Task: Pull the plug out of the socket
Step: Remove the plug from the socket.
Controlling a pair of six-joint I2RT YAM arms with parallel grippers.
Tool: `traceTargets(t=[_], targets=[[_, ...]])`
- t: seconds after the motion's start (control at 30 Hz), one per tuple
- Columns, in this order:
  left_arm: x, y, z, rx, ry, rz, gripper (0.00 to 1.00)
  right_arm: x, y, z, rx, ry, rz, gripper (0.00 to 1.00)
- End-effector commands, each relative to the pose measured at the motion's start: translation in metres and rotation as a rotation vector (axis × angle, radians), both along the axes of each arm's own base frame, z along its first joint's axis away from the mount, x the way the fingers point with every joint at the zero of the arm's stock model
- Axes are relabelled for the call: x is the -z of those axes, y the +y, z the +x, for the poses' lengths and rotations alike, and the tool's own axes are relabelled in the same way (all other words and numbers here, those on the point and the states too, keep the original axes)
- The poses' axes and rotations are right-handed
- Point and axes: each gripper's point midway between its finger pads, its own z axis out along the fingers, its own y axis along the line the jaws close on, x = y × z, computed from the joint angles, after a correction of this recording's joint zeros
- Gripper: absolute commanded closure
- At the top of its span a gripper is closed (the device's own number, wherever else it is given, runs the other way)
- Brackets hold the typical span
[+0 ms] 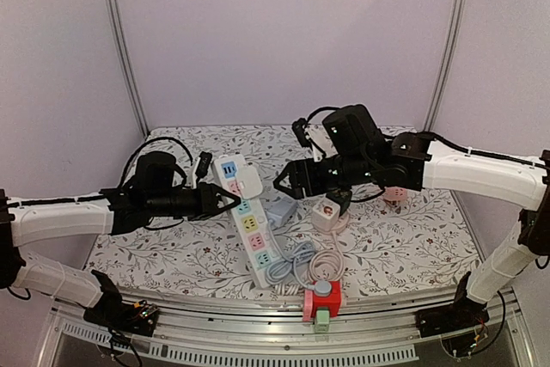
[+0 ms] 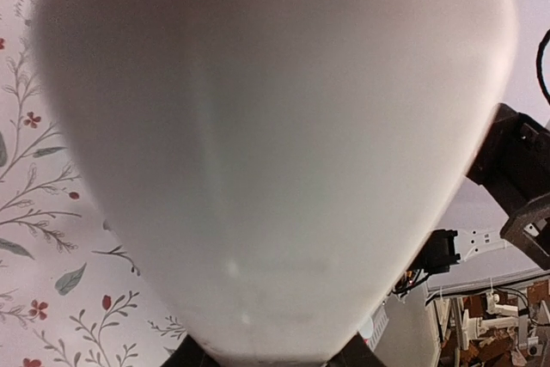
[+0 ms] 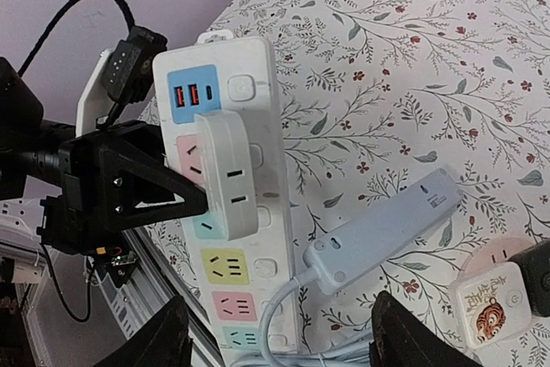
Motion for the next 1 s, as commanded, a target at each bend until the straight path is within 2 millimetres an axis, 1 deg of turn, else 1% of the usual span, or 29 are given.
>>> traceTargets(t=[0.0, 0.1, 0.23, 0.37, 0.47, 0.6, 0.77, 0.87, 0.97], targets=[[-0.041, -0.024, -0.004, 0.085, -0.079, -0.120, 1.00, -0.008, 0.025, -0.004, -0.029, 0.015, 0.058, 0.32], [-0.043, -0.027, -0.005, 0.093, -0.078, -0.135, 1.00, 0.002, 0.033, -0.003, -0.029, 0.029, 0.056, 0.36], [-0.043, -0.031, -0.008, 0.102, -0.072, -0.149, 1.00, 0.007, 0.045, 0.000, -0.035, 0.042, 0.067, 0.42], [-0.043, -0.034, -0.012, 0.119, -0.065, -0.161, 1.00, 0.008, 0.057, 0.002, -0.038, 0.054, 0.085, 0.48], [-0.042, -0.034, -0.014, 0.124, -0.061, -0.162, 1.00, 0.011, 0.065, 0.003, -0.037, 0.078, 0.103, 0.55], [-0.041, -0.032, -0.015, 0.117, -0.062, -0.161, 1.00, 0.012, 0.073, -0.001, -0.052, 0.093, 0.120, 0.60], [-0.034, -0.030, -0.011, 0.088, -0.048, -0.145, 1.00, 0.009, 0.078, -0.007, -0.063, 0.074, 0.117, 0.65], [-0.031, -0.031, -0.011, 0.088, -0.032, -0.142, 1.00, 0.009, 0.078, -0.010, -0.056, 0.060, 0.103, 0.66], [-0.032, -0.033, -0.010, 0.094, -0.027, -0.145, 1.00, 0.010, 0.078, -0.011, -0.044, 0.040, 0.087, 0.66]])
